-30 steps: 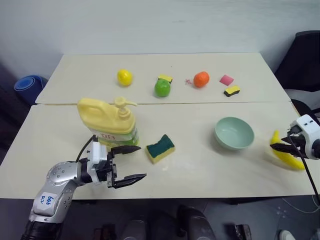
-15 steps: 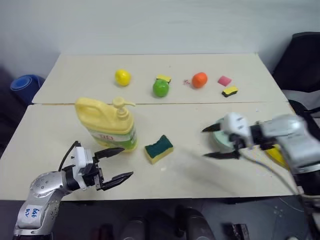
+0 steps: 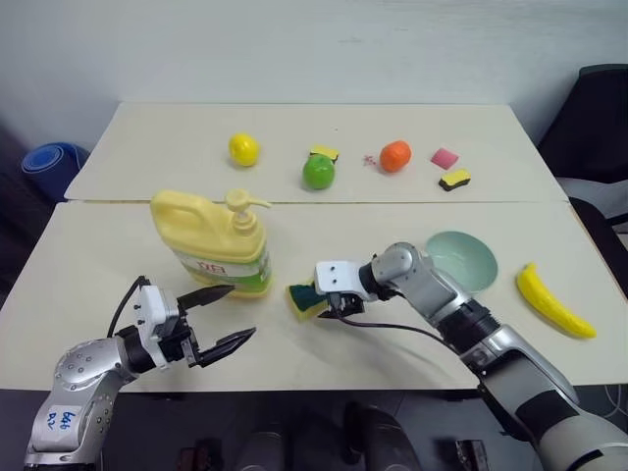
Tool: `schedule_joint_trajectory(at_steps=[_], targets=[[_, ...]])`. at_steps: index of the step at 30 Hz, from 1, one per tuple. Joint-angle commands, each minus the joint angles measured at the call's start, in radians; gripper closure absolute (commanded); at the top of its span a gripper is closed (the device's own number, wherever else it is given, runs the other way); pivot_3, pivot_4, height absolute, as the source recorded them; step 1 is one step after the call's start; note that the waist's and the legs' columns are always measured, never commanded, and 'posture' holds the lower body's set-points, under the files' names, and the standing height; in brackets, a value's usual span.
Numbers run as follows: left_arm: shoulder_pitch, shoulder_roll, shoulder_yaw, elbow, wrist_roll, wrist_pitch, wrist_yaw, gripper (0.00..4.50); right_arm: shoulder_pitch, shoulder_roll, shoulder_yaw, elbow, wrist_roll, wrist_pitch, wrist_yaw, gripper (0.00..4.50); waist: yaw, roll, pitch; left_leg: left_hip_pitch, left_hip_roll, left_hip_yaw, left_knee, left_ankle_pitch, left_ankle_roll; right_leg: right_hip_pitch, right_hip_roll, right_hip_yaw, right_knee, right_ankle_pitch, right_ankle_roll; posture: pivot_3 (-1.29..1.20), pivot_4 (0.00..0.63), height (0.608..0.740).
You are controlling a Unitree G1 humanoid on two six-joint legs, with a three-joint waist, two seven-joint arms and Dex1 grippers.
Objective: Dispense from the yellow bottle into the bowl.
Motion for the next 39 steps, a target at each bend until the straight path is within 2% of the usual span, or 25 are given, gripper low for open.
schedule_joint_trajectory(at_steps=[1,3,4,6,11,13,15,17,20,22,25,27,28,32,34,37,39], targets=[[-0.02,0.001,-0.006,-0.042,-0.004,0.014,0.017,0.0,0.004,-0.017,-0.037,-0.035,0.014,-0.031,0.021,2.89,0.0,0.0,0.0,0.0,0.0,0.0,0.0,0.0,0.0,0.0,0.0,0.0,0.0,0.0,0.0,0.0,0.15,0.74],[-0.037,-0.001,-0.015,-0.05,-0.005,0.025,0.024,0.0,0.041,-0.059,-0.075,-0.105,0.043,-0.021,0.039,3.5,0.008,0.0,0.0,0.0,0.0,0.0,0.0,0.0,0.0,0.0,0.0,0.0,0.0,0.0,0.0,0.0,0.15,0.74],[-0.043,-0.004,-0.021,-0.056,-0.007,0.031,0.028,0.0,0.063,-0.082,-0.097,-0.145,0.061,-0.016,0.05,4.0,0.007,0.0,0.0,-0.001,-0.001,-0.001,0.0,0.0,0.0,0.0,-0.001,-0.001,0.0,0.0,0.0,0.0,0.15,0.74],[-0.051,-0.007,-0.032,-0.063,-0.011,0.038,0.027,0.0,0.122,-0.15,-0.156,-0.258,0.126,0.03,0.101,4.47,0.011,0.0,0.0,-0.001,-0.001,-0.001,0.0,0.0,0.0,0.0,-0.002,-0.001,0.0,0.0,0.0,0.0,0.15,0.74],[-0.055,-0.01,-0.053,-0.064,-0.023,0.037,-0.004,0.0,0.288,-0.297,-0.404,-0.551,0.452,0.163,0.226,4.47,0.008,0.0,0.0,-0.002,-0.001,-0.002,0.0,0.0,0.001,0.001,-0.001,-0.003,-0.004,0.0,0.0,0.0,0.15,0.74],[-0.079,-0.017,-0.073,-0.055,-0.021,0.035,-0.018,0.0,0.357,-0.348,-0.605,-0.638,0.603,0.277,0.18,4.47,0.007,0.001,0.001,0.0,0.0,-0.002,0.0,0.0,0.001,0.003,-0.001,-0.003,-0.006,0.0,0.0,0.0,0.15,0.74],[-0.098,-0.019,-0.087,-0.047,-0.019,0.031,-0.032,0.0,0.417,-0.42,-0.751,-0.682,0.67,0.377,0.139,4.47,0.012,0.002,0.002,0.001,0.0,-0.003,0.0,-0.001,0.001,0.005,-0.002,-0.003,-0.008,0.0,0.0,0.0,0.15,0.74],[-0.111,-0.019,-0.099,-0.046,-0.02,0.029,-0.051,0.0,0.476,-0.502,-0.86,-0.662,0.667,0.411,0.112,4.47,0.023,0.002,0.002,0.001,0.0,-0.003,0.0,-0.001,0.002,0.005,-0.003,-0.003,-0.007,0.0,0.0,0.0,0.15,0.74],[-0.129,-0.023,-0.127,-0.044,-0.01,0.019,-0.078,0.0,0.575,-0.629,-0.988,-0.486,0.576,0.386,0.068,4.47,0.034,0.002,0.001,0.001,-0.001,-0.002,0.0,-0.001,0.002,0.004,-0.003,-0.003,-0.008,0.0,0.0,0.0,0.15,0.74],[-0.141,-0.03,-0.145,-0.039,-0.007,0.018,-0.085,0.0,0.603,-0.674,-0.99,-0.294,0.47,0.299,-0.027,4.47,0.034,0.001,0.001,0.001,-0.001,-0.002,0.0,-0.002,0.003,0.005,-0.003,-0.003,-0.008,0.0,0.0,0.0,0.15,0.74],[-0.155,-0.038,-0.154,-0.025,-0.001,0.014,-0.088,0.0,0.601,-0.684,-0.934,-0.056,0.371,0.144,-0.094,4.47,0.031,0.001,0.001,0.001,-0.002,-0.001,0.0,-0.001,0.004,0.005,-0.004,-0.002,-0.009,0.0,0.0,0.0,0.15,0.74],[-0.162,-0.038,-0.153,-0.014,0.004,0.008,-0.093,0.0,0.582,-0.667,-0.902,0.056,0.32,0.026,-0.142,4.05,0.028,0.002,0.001,0.001,-0.002,0.001,0.0,-0.001,0.004,0.005,-0.003,-0.002,-0.008,0.0,0.0,0.0,0.15,0.74],[-0.164,-0.037,-0.15,-0.009,0.002,0.007,-0.095,0.0,0.568,-0.66,-0.89,0.091,0.308,0.022,-0.166,3.9,0.026,0.002,0.001,0.001,-0.002,0.001,0.0,-0.001,0.004,0.005,-0.003,-0.002,-0.008,0.0,0.001,0.0,0.15,0.74],[-0.157,-0.027,-0.126,0.0,0.003,0.0,-0.095,0.0,0.539,-0.639,-0.885,0.195,0.307,0.018,-0.224,2.71,0.013,0.004,0.002,0.002,-0.001,0.006,-0.001,0.0,0.004,0.006,-0.001,0.004,-0.005,0.001,0.001,0.0,0.15,0.74],[-0.147,-0.022,-0.116,-0.003,0.0,-0.003,-0.095,0.0,0.559,-0.646,-0.902,0.173,0.328,-0.011,-0.207,2.01,0.012,0.005,0.002,0.002,-0.001,0.006,-0.001,0.0,0.003,0.006,-0.001,0.004,-0.005,0.001,0.001,0.0,0.15,0.74],[-0.124,-0.01,-0.083,-0.006,-0.003,-0.006,-0.089,0.0,0.638,-0.661,-0.964,-0.024,0.441,0.024,-0.091,0.95,0.013,0.005,0.003,0.002,0.0,0.006,-0.001,0.0,0.003,0.006,0.0,0.004,-0.006,0.001,0.001,0.0,0.15,0.74],[-0.111,0.0,-0.062,-0.003,-0.004,-0.009,-0.088,0.0,0.684,-0.685,-0.966,-0.129,0.449,0.048,-0.062,0.19,0.013,0.005,0.002,0.002,0.0,0.006,-0.001,0.0,0.003,0.006,0.0,0.004,-0.006,0.001,0.001,0.0,0.15,0.74]])
